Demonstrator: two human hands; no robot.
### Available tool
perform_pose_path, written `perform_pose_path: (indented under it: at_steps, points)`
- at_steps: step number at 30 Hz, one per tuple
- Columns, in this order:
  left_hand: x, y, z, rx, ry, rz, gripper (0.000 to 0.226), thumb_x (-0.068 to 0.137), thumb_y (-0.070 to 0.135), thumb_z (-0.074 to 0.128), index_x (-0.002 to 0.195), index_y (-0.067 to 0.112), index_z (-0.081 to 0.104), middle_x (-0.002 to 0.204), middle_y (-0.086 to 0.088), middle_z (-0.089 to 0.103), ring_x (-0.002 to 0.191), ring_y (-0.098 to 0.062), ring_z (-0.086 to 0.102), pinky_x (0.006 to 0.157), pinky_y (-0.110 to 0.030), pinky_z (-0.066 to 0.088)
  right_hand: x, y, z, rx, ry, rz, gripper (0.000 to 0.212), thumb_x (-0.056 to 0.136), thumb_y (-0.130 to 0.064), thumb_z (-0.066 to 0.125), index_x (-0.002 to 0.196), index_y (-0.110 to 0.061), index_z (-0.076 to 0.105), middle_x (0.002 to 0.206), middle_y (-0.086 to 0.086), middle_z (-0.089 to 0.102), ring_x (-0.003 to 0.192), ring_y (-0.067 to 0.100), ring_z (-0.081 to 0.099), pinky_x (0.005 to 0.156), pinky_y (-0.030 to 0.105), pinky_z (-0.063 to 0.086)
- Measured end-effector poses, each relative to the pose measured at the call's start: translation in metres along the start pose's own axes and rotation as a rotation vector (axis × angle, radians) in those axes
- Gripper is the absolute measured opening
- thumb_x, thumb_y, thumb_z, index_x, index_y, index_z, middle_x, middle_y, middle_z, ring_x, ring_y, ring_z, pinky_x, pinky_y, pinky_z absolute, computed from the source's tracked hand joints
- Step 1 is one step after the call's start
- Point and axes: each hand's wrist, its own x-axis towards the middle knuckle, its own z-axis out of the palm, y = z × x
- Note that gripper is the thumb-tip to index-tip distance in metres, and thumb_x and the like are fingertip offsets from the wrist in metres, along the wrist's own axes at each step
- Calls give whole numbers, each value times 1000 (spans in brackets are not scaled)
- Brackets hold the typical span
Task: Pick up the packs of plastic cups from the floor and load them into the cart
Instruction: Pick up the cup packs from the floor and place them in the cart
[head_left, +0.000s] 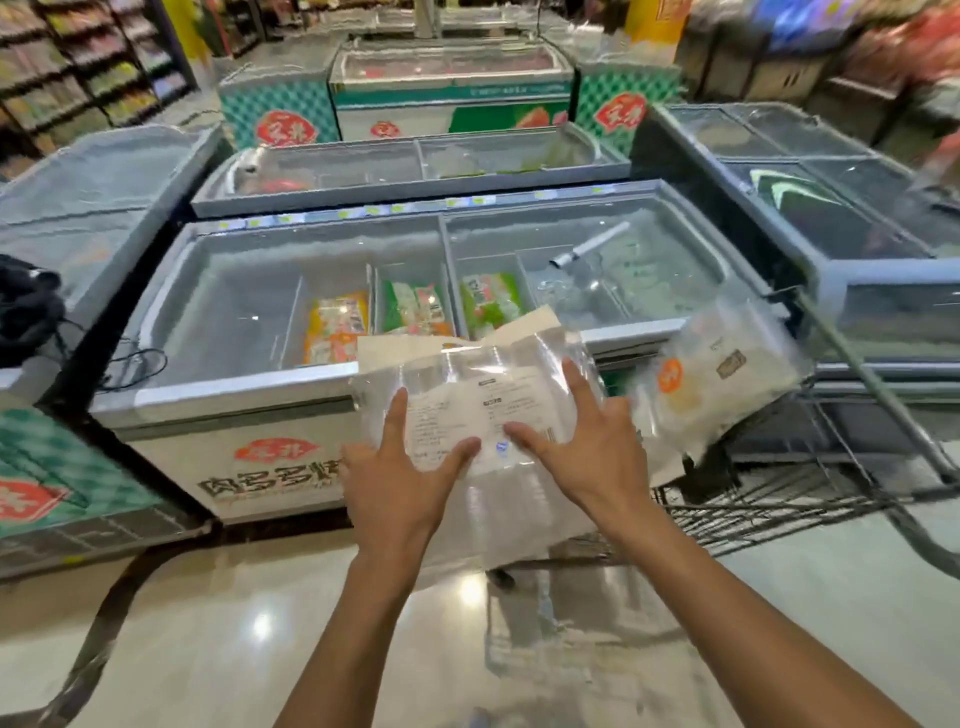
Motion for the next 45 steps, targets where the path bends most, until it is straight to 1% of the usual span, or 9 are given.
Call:
perform_pose_path:
  at_steps: [7, 13, 16, 18, 22, 25, 36, 40, 45]
  points:
    - [50, 72, 64, -103, -201, 105, 122, 55, 98, 58, 159, 55, 11, 131, -14, 50, 127, -34, 47, 103, -42, 43, 70, 64, -31, -36, 109, 133, 115, 63, -104, 45, 159, -52, 11, 164, 17, 21, 133, 39, 49, 98, 49, 53]
    - [87, 148, 122, -154, -259, 39, 151, 49, 87, 77, 164, 16, 11, 157, -14, 43, 145, -35, 40, 114, -51, 38, 138, 129, -60, 17, 113, 235, 113, 62, -105, 45, 157, -56, 10, 150, 19, 38, 126, 39, 54, 93, 47, 54]
    - [113, 180, 158, -198, -265, 61, 90, 52, 82, 83, 116, 20, 67, 104, 5, 73, 96, -13, 69, 73, -11, 52, 181, 160, -73, 41, 82, 262, 114, 62, -104, 47, 157, -56, 9, 159, 23, 30, 134, 42, 50, 96, 50, 51]
    - [127, 201, 180, -249, -282, 39, 65, 53, 75, 85, 85, 23, 65, 78, 11, 68, 71, -8, 66, 51, -10, 42, 211, 180, -84, 87, 37, 279, 114, 64, -99, 52, 159, -53, 10, 155, 23, 33, 128, 41, 55, 93, 45, 50]
    - [154, 227, 219, -311, -279, -21, 101, 39, 91, 81, 112, 24, 63, 120, -3, 64, 105, -23, 65, 90, -42, 57, 266, 217, -93, 160, -7, 258, 111, 65, -97, 54, 158, -55, 9, 143, 18, 43, 122, 36, 56, 88, 41, 46]
    - [170, 234, 230, -391, -338, -41, 83, 49, 88, 79, 117, 44, 61, 146, 0, 42, 132, -24, 48, 110, -49, 45, 300, 241, -85, 219, -63, 290, 112, 63, -101, 51, 157, -57, 8, 149, 17, 43, 133, 37, 50, 101, 50, 46]
    - [210, 241, 253, -500, -559, 66, 69, 68, 77, 72, 132, 62, 54, 158, 22, 39, 143, -4, 36, 106, -31, 30, 339, 270, -41, 296, -298, 372, 124, 50, -112, 27, 159, -53, 20, 151, 15, 36, 137, 38, 42, 107, 49, 39]
    - [218, 241, 265, -450, -570, 120, 68, 72, 75, 76, 134, 60, 53, 152, 30, 41, 139, 3, 37, 107, -33, 33, 346, 280, -29, 326, -358, 401, 102, 60, -109, 28, 152, -65, 20, 161, 15, 33, 147, 38, 33, 118, 56, 31]
    - [218, 249, 289, -385, -535, 200, 65, 75, 74, 76, 133, 61, 50, 144, 22, 47, 134, 7, 39, 101, -18, 34, 349, 256, -29, 551, -386, 255, 75, 77, -99, 35, 146, -71, 25, 164, -23, 30, 156, 18, 21, 124, 60, 20]
